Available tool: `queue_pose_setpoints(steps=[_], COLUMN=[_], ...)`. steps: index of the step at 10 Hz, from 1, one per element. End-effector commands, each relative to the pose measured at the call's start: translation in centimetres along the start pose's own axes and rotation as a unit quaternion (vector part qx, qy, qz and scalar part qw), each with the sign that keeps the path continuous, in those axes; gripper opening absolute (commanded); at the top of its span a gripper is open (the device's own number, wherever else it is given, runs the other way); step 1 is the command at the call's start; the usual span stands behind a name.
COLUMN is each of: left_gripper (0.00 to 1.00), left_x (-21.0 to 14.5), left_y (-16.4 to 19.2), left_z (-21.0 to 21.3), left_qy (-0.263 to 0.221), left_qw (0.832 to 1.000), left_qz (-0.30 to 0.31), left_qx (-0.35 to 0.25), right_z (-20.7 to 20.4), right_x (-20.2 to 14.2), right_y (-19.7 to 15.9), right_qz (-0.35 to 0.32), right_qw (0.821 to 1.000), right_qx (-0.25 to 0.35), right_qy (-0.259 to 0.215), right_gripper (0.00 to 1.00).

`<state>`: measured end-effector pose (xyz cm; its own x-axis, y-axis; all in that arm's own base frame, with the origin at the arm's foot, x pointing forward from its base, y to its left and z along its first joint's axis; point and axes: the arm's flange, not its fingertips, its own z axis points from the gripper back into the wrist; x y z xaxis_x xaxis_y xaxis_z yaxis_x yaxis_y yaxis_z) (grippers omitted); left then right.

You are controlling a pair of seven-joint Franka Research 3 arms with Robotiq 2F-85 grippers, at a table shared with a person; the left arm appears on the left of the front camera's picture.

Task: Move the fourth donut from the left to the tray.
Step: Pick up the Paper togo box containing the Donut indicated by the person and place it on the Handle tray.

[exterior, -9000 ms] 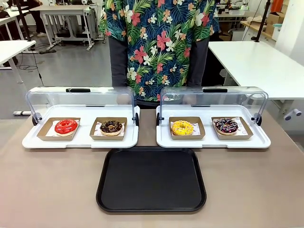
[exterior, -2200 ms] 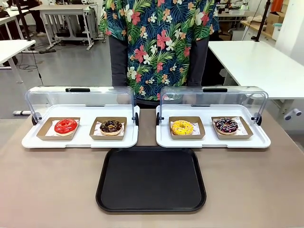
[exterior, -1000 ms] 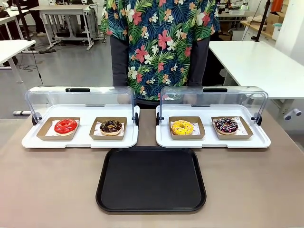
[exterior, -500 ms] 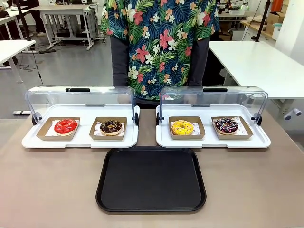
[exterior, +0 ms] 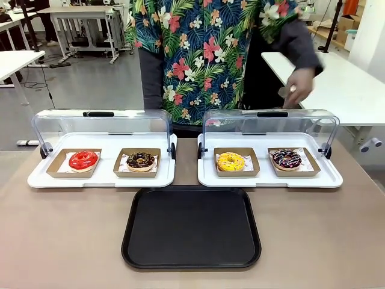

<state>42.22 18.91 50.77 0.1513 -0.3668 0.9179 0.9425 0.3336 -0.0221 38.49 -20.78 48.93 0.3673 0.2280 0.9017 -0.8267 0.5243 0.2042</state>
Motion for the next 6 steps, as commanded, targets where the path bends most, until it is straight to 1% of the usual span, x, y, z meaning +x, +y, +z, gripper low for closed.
queue_pose_setpoints(steps=[1, 6], left_gripper=[1.0, 1.0], left_x=[0.15, 0.15], left_y=[0.08, 0.08], left_z=[0.07, 0.07], left_qy=[-0.001, -0.001], left_qw=[1.0, 1.0], left_qz=[-0.002, -0.002], left_qx=[-0.002, -0.002], right_z=[-0.07, -0.07], right_x=[0.13, 0.13], right_y=[0.0, 0.0], right_qz=[0.008, 0.008], right_qw=[1.0, 1.0], right_qx=[0.001, 0.001], right_qy=[-0.011, -0.011], right_gripper=[1.0, 1.0])
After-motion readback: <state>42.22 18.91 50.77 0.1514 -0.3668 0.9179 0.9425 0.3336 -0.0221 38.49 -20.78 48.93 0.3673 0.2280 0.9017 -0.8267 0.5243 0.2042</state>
